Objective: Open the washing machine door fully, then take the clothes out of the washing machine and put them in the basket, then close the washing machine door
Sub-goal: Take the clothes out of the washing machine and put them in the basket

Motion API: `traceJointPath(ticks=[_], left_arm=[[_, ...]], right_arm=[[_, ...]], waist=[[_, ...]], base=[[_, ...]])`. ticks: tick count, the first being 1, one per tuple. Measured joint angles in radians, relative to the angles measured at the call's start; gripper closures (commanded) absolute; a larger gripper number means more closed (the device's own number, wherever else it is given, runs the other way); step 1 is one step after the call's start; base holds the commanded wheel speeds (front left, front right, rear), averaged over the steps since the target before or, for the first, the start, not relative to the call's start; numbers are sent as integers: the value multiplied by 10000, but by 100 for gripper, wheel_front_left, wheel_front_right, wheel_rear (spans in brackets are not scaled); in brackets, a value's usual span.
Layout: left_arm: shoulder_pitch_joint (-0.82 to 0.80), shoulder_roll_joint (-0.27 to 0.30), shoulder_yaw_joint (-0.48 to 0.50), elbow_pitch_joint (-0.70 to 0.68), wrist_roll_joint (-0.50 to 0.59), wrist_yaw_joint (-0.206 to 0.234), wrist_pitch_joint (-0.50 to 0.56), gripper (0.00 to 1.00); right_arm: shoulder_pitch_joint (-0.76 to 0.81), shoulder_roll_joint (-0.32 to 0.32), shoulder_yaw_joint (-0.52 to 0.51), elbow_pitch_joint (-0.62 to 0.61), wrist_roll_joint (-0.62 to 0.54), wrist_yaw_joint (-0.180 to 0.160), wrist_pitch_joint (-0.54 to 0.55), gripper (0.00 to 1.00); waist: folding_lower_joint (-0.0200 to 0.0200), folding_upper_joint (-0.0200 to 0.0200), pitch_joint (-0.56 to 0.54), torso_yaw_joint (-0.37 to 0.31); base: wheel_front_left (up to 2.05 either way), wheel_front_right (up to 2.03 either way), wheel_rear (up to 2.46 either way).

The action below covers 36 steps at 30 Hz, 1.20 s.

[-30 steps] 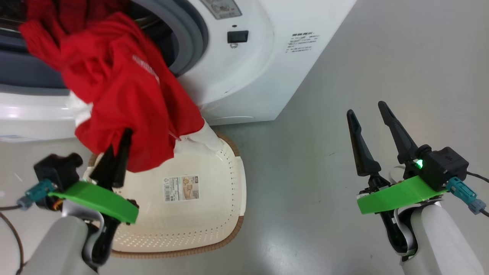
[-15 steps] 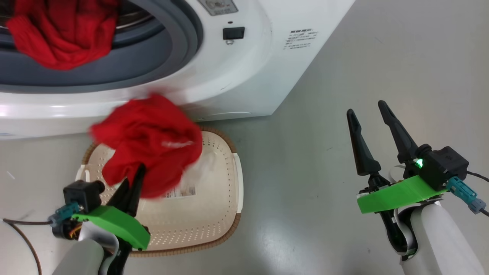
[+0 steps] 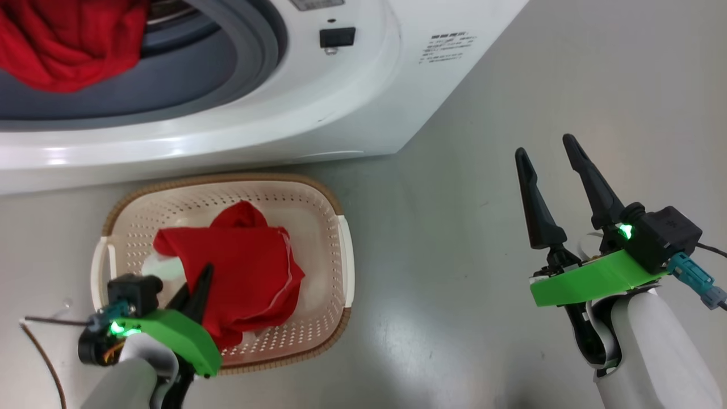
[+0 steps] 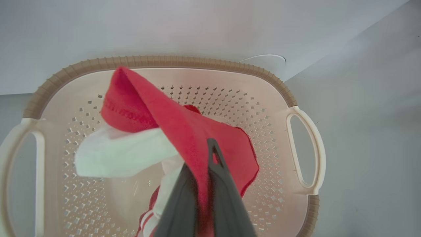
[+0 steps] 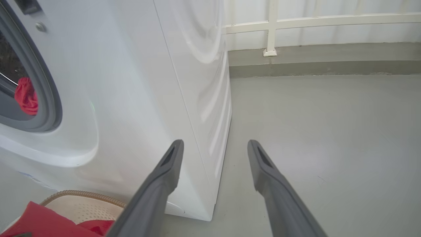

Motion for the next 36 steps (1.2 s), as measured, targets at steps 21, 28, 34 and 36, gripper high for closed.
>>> traceJointPath(ticks=[21, 28, 34, 36], left_arm=[[-1958, -165, -1327, 2615, -391, 0, 0, 96], [-2150, -167, -1747, 2830, -915, 0, 0, 0], [-2150, -104, -1964, 2836, -1204, 0, 0, 0], [-2148, -77, -1967, 2773, -1281, 0, 0, 0]], right_arm=[[-357, 0, 142, -75, 15, 0, 0, 0], [-356, -2, 192, -69, 15, 0, 0, 0], [-355, -2, 194, -38, 15, 0, 0, 0], [-350, -2, 194, 0, 15, 0, 0, 0]], waist=[[0, 0, 859, -308], [0, 0, 789, -348], [0, 0, 657, -317], [0, 0, 569, -301]], base=[[0, 0, 0], [0, 0, 0], [0, 0, 0], [0, 0, 0]])
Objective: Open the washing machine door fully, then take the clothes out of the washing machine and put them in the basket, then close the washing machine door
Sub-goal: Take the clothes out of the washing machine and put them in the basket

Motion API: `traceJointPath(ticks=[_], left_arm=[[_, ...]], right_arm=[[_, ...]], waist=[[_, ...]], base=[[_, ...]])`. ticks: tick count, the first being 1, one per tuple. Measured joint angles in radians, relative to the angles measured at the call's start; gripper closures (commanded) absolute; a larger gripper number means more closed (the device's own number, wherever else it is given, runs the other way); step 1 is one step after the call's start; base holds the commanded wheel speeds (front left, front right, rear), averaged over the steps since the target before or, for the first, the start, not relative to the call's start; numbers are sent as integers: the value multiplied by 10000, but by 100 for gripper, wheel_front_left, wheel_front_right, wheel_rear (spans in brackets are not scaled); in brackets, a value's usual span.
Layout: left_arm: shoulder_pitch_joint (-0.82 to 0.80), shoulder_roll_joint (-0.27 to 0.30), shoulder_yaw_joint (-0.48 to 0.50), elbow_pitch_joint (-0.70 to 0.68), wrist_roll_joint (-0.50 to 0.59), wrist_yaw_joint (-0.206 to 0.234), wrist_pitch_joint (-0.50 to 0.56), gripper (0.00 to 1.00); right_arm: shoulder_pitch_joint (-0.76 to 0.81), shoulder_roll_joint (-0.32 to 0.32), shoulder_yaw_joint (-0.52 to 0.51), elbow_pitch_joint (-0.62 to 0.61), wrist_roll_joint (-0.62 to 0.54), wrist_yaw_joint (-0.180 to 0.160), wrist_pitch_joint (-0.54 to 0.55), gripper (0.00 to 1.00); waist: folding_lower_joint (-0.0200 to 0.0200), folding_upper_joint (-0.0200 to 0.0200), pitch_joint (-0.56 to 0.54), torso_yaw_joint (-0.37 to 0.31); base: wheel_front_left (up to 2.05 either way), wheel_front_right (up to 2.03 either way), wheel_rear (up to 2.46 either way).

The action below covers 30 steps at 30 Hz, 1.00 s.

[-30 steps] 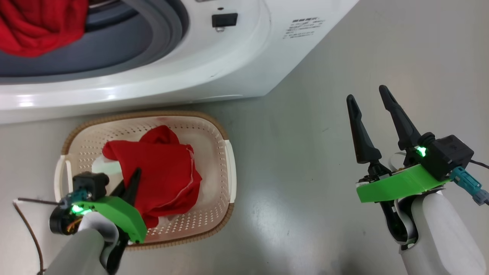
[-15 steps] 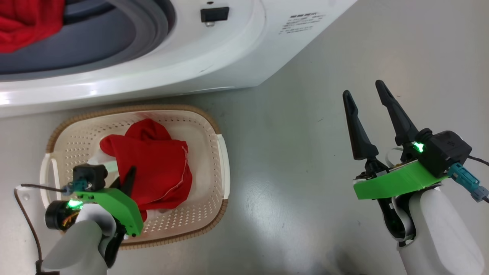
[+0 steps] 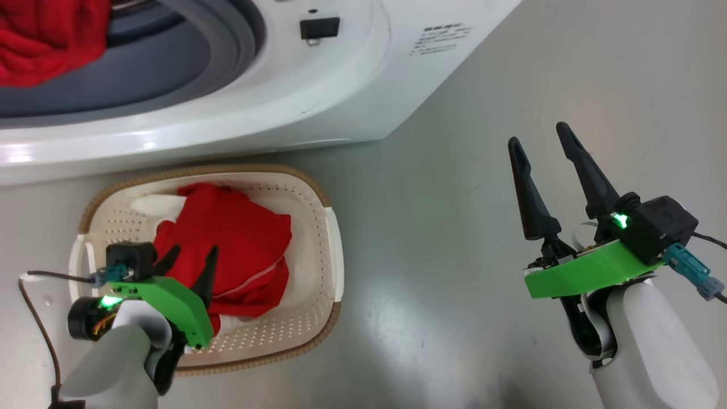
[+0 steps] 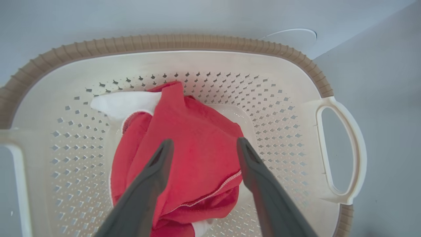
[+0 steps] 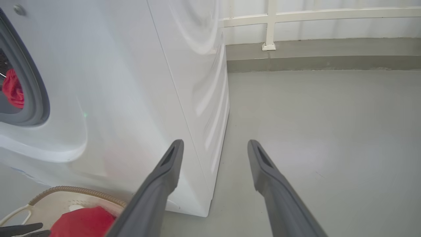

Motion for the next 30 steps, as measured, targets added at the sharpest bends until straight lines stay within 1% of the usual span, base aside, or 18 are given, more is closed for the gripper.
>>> traceJointPath(ticks=[3, 8, 11, 20, 26, 30], left_arm=[[14, 36, 46, -192, -42, 0, 0, 0], [248, 65, 750, -767, 13, 0, 0, 0], [615, 65, 1252, -1114, 272, 0, 2, 0], [1919, -8, 3089, -2414, 1708, 0, 0, 0], [2696, -270, 4149, -3444, 2633, 0, 0, 0], [3244, -430, 4663, -4167, 3101, 0, 0, 0]], right_arm=[[12, 2, -2, 71, -2, 0, 0, 0], [62, 0, -121, 224, -12, 0, 0, 0], [257, 2, -184, 286, -25, 0, 0, 0], [968, 6, -272, 566, -123, 0, 0, 0], [1382, 10, -318, 692, -303, 0, 0, 0], [1723, 12, -412, 746, -364, 0, 0, 0]], waist=[[0, 0, -174, 32], [-1, 0, -688, 107], [0, 0, -1015, 163], [0, 0, -2167, 377], [-1, 0, -2910, 534], [0, 0, -3374, 620]], base=[[0, 0, 0], [0, 0, 0], [0, 0, 0], [0, 0, 0], [0, 0, 0], [0, 0, 0]])
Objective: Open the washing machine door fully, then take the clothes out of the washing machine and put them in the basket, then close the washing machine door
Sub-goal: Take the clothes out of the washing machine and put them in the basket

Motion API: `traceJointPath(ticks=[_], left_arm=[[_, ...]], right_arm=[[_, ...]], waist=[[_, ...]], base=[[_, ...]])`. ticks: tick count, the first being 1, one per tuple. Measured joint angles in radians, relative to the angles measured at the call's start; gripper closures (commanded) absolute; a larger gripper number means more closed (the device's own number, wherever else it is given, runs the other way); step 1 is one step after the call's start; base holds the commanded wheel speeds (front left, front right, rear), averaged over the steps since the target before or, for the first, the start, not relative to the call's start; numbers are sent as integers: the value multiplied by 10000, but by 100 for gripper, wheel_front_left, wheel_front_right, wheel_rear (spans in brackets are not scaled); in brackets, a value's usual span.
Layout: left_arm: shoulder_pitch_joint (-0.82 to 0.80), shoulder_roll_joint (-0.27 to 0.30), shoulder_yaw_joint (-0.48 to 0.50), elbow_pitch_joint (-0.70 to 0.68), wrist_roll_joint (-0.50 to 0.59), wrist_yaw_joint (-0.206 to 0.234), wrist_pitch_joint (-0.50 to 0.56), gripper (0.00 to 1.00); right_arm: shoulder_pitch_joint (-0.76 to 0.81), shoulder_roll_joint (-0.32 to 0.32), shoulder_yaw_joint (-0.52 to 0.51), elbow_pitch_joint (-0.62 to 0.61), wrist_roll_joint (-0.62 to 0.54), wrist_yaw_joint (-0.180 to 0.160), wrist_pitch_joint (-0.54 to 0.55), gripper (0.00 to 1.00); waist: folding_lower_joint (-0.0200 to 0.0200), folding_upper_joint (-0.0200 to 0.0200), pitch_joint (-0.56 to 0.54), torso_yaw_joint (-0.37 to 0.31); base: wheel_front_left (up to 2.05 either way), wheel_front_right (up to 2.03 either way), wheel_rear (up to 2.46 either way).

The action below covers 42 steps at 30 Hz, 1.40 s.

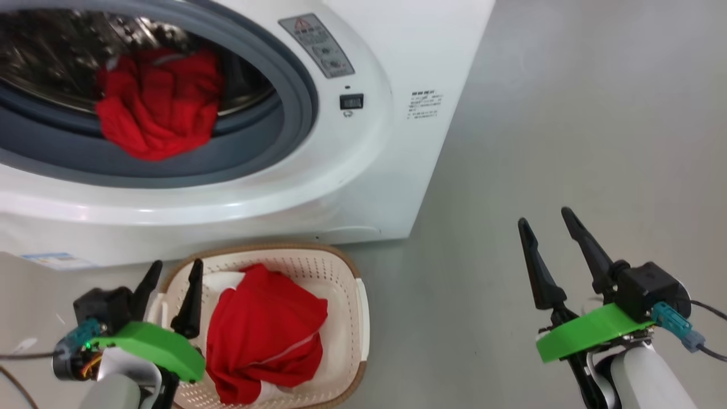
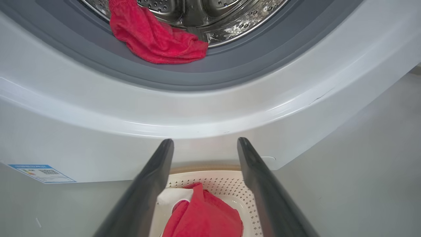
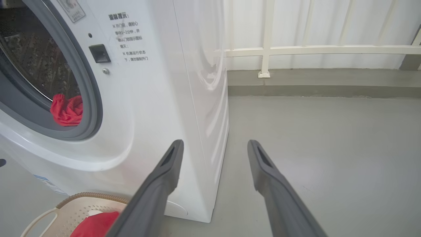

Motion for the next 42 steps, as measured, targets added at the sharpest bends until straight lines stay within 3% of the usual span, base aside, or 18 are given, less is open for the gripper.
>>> traceJointPath(ticks=[21, 42], left_arm=[[3102, -504, 1636, -3432, 1346, 0, 0, 0], [4863, -913, 2667, -5125, 1942, 0, 0, 0]], right_arm=[[1872, -29, -437, 92, -94, 0, 2, 0], [2775, -63, -750, -127, -94, 0, 2, 0]], waist=[[0, 0, -2134, 345], [0, 0, -2735, 271]], base=[[0, 0, 0], [0, 0, 0]])
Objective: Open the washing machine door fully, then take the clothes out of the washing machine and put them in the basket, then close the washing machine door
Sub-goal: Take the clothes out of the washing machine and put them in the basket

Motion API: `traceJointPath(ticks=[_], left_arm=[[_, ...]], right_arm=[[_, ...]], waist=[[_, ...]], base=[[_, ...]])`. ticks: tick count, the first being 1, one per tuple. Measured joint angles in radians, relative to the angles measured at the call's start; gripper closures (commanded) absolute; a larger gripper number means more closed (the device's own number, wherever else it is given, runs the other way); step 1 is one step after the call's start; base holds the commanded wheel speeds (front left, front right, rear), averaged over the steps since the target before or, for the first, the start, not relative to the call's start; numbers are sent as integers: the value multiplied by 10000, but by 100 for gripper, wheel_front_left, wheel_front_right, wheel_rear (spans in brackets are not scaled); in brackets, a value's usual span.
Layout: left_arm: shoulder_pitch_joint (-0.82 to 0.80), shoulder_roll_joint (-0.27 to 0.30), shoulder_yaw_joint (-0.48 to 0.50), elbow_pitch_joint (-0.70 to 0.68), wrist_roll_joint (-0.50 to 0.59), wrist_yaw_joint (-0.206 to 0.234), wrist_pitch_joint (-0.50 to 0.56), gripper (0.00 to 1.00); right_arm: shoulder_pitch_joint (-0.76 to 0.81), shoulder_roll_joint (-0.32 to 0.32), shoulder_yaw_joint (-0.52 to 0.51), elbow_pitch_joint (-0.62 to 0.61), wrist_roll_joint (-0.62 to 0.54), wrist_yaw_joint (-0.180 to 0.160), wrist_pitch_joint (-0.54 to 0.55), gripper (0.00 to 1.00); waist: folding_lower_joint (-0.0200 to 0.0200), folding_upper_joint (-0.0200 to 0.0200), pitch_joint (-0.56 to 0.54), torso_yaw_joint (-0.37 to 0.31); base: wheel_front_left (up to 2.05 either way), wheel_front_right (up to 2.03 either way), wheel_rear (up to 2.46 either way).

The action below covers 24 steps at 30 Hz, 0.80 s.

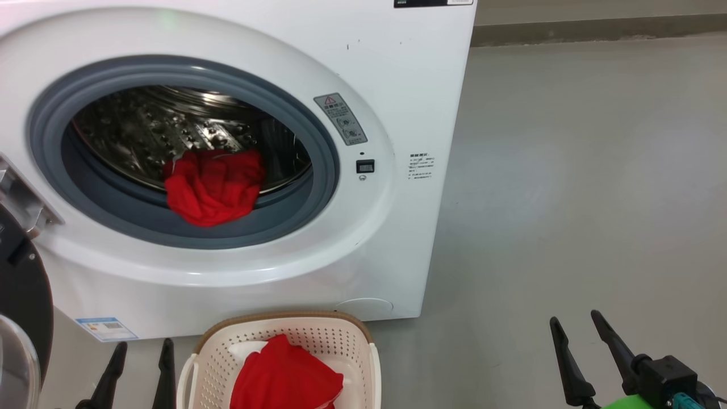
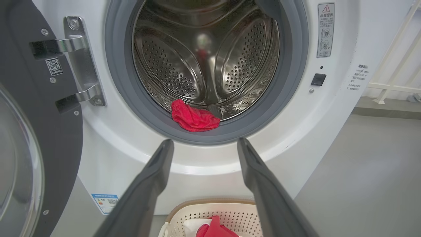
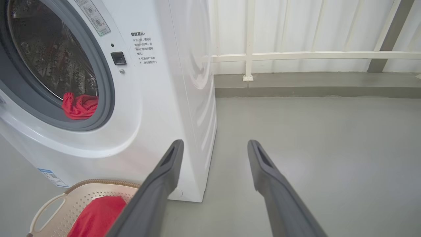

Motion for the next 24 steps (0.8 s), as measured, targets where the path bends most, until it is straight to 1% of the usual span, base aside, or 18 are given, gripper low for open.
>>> traceJointPath(ticks=[6, 18, 22, 24], left_arm=[[32, -180, 69, -138, 25, 0, 0, 0], [182, -207, 63, -165, 44, 0, 0, 0], [48, -203, 23, 155, 109, 0, 0, 0], [-350, -167, -73, 523, 119, 0, 0, 0]], right_arm=[[66, 0, -4, 0, 0, 0, 0, 0], [66, 6, -23, -12, 2, 0, 0, 0], [60, 17, -35, -38, 2, 0, 0, 0], [53, 35, -33, -63, 2, 0, 0, 0]], waist=[[0, 0, -69, -39], [0, 0, -20, -75], [0, 1, 105, -53], [0, 0, 241, -46]], base=[[0, 0, 0], [0, 0, 0], [0, 0, 0], [0, 0, 0]])
